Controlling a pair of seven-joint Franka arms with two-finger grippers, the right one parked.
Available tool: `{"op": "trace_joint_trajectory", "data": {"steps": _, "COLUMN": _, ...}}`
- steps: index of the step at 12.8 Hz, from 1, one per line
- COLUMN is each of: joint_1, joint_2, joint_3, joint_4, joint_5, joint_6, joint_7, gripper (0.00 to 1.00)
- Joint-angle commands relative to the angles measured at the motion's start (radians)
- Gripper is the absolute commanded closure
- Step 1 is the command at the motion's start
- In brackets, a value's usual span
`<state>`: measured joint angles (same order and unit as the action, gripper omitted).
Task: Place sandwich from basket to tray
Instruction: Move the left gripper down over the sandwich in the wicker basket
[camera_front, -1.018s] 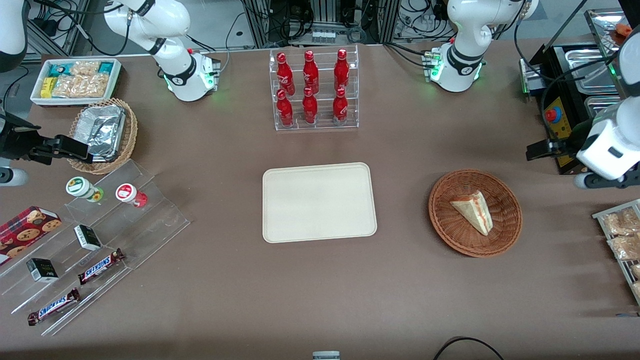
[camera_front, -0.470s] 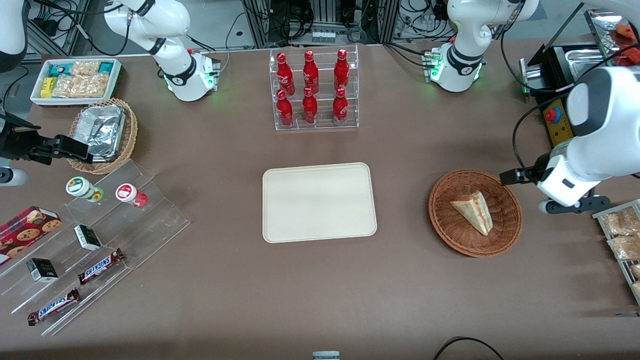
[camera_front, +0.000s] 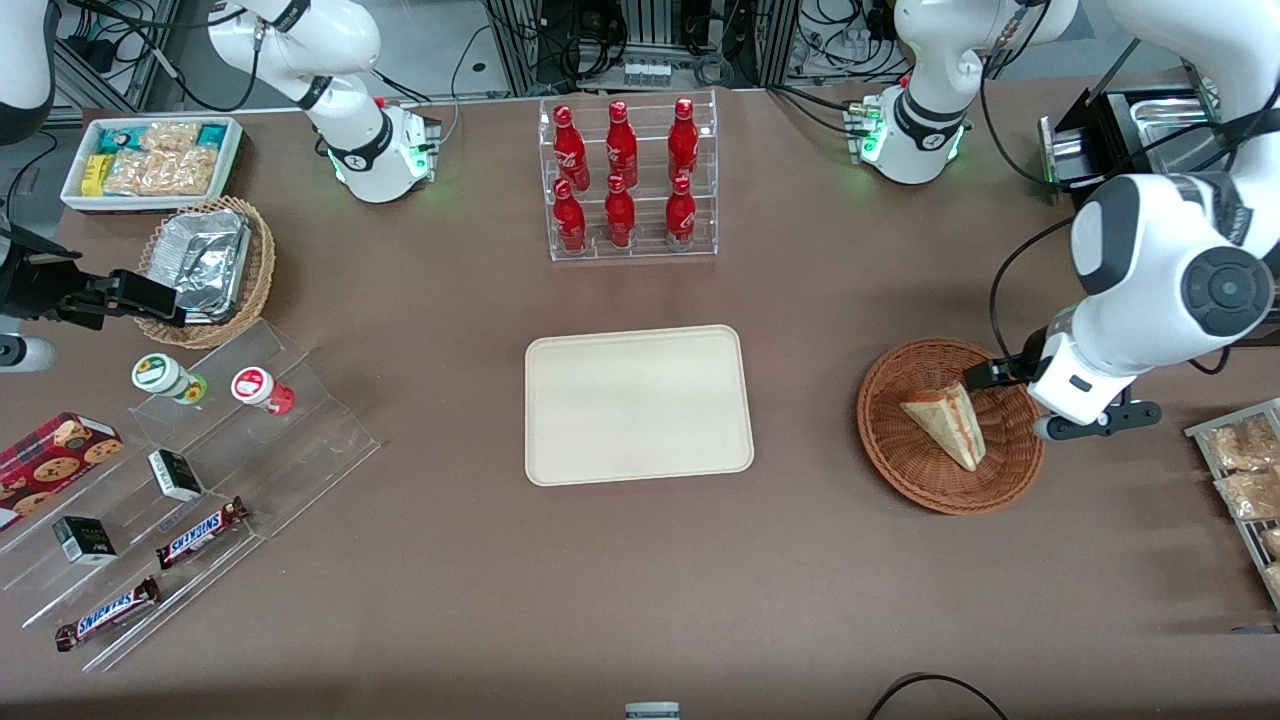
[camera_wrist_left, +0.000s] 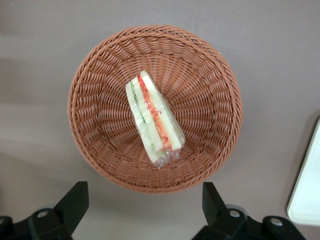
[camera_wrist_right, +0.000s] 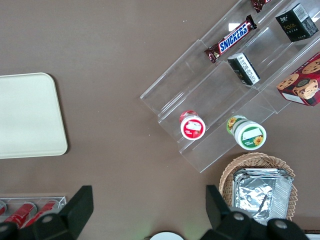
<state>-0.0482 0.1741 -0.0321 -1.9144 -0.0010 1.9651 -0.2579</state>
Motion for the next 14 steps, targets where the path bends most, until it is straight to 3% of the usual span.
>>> {"op": "trace_joint_trajectory", "data": {"steps": 1, "joint_1": -0.005, "joint_2": -0.031, "joint_3": 0.001, "joint_4": -0.106, "joint_5": -0.010, "joint_6": 0.116, "joint_7": -0.061, "gripper": 0.00}}
{"op": "trace_joint_trajectory", "data": {"steps": 5, "joint_1": -0.005, "joint_2": -0.028, "joint_3": 0.001, "joint_4": -0.202, "joint_5": -0.010, "joint_6": 0.273, "joint_7": -0.185, "gripper": 0.00}}
{"op": "trace_joint_trajectory", "data": {"steps": 9, "joint_1": -0.015, "joint_2": -0.001, "joint_3": 0.000, "joint_4": -0.229, "joint_5": -0.013, "joint_6": 0.356, "joint_7": -0.447, "gripper": 0.00}}
{"op": "trace_joint_trajectory", "data": {"steps": 12, "joint_1": -0.022, "joint_2": 0.005, "joint_3": -0.002, "joint_4": -0.229, "joint_5": -0.083, "joint_6": 0.360, "joint_7": -0.501, "gripper": 0.00}}
{"op": "trace_joint_trajectory", "data": {"steps": 14, "joint_1": -0.024, "joint_2": 0.019, "joint_3": -0.002, "joint_4": -0.232, "joint_5": -0.082, "joint_6": 0.376, "joint_7": -0.498, "gripper": 0.00}}
